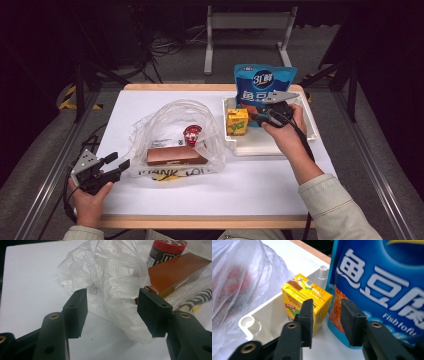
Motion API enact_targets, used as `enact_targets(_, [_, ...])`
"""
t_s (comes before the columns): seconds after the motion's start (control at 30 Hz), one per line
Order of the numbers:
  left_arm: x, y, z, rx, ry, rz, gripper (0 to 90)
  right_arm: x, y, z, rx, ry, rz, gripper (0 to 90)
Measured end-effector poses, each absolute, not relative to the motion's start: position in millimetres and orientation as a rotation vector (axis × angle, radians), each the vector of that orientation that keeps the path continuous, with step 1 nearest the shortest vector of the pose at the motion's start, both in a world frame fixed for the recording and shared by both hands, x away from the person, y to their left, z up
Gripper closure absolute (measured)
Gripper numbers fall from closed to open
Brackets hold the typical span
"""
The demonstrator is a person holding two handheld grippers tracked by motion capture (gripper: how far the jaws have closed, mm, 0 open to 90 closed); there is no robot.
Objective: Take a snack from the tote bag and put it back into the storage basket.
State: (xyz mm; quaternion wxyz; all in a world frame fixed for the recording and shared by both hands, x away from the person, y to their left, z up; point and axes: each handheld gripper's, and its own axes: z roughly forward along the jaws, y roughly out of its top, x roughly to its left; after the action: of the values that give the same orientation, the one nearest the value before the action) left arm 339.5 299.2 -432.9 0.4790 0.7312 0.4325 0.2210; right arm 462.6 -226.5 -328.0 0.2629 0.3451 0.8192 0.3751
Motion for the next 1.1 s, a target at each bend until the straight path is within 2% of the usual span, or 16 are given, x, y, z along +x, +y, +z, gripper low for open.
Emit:
enact_targets(0.2, [339.5,300.8,-432.7,1.775,1.057,0.538,41.7,457.6,-216.2,-321.4,0.909,2.244,1.098,56.2])
enact_targets(0.37, [337.6,300.4,-431.2,1.776,1.039,0.549,41.8,452.1,-202.4,-311.1,0.856,2.26,1.164,47.7])
enact_targets(1.1, [338.5,300.8,-432.2,1.784,1.038,0.546,41.7,440.9,-154.9,-293.8,0.715,2.335,1.399,38.3])
